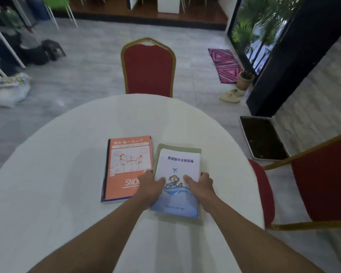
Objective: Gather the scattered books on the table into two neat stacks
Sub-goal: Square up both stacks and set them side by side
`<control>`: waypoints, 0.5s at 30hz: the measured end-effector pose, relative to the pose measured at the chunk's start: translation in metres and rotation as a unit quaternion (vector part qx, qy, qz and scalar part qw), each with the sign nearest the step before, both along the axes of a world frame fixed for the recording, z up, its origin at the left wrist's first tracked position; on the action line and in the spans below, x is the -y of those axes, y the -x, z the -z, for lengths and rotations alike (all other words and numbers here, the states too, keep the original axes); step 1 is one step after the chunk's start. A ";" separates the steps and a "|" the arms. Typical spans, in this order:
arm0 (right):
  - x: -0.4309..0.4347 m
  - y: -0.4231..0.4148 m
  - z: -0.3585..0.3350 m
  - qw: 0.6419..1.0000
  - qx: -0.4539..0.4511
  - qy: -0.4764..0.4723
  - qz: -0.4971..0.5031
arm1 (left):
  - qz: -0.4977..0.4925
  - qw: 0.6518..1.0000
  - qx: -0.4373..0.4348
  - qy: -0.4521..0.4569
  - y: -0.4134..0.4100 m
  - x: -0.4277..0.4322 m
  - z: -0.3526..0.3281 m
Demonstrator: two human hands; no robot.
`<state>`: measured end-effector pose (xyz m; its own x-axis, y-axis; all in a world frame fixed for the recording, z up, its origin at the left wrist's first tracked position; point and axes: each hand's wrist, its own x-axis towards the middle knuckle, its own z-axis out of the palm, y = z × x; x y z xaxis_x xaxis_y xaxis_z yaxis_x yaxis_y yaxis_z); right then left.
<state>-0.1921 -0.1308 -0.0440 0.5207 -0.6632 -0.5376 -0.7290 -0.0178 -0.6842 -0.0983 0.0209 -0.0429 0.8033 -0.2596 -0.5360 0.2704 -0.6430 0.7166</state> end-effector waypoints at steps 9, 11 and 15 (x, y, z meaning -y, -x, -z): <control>-0.058 -0.104 0.001 0.996 0.009 0.001 -0.084 | -0.062 0.995 0.050 -0.056 -0.077 -0.061 -0.006; -0.066 -0.118 0.005 0.995 0.002 0.001 -0.099 | -0.067 0.994 0.046 -0.068 -0.086 -0.068 -0.003; -0.079 -0.137 0.014 0.993 -0.013 0.007 -0.115 | -0.076 0.993 0.030 -0.086 -0.098 -0.080 0.009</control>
